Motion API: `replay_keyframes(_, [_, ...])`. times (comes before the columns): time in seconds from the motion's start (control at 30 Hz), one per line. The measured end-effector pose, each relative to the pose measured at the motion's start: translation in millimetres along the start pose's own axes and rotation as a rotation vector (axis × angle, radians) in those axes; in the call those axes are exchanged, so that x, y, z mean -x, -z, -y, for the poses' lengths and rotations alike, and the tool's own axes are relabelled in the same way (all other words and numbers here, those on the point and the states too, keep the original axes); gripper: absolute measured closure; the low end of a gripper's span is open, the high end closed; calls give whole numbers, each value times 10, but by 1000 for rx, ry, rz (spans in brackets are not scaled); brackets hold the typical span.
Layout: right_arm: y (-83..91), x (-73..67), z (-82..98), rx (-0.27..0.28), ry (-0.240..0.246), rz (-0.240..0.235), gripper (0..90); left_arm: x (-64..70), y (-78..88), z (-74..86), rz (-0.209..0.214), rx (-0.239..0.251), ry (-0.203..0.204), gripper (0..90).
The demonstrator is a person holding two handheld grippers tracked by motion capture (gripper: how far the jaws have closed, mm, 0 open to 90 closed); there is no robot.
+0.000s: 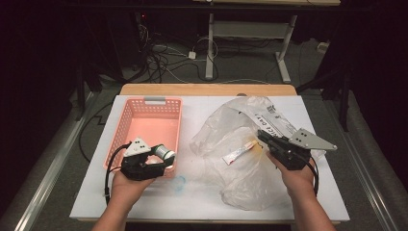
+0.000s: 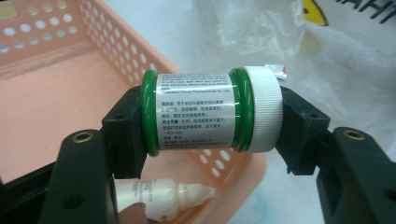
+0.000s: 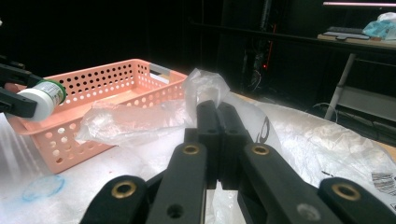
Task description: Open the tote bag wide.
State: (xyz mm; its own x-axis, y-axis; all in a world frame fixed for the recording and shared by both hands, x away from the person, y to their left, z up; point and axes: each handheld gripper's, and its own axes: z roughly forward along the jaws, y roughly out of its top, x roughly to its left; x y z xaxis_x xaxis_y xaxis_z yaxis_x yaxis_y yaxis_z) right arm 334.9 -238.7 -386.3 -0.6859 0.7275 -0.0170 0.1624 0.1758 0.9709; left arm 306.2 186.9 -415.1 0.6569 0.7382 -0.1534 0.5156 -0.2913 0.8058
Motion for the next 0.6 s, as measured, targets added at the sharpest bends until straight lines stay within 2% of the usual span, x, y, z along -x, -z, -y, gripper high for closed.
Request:
replay_keyframes(0.17, [12, 0, -8, 2, -1, -2, 900, 115, -3, -34, 33, 16, -16, 349])
replay_keyframes(0.6, [25, 5, -14, 8, -1, -1, 900, 409, -142, -53, 89, -5, -81, 349])
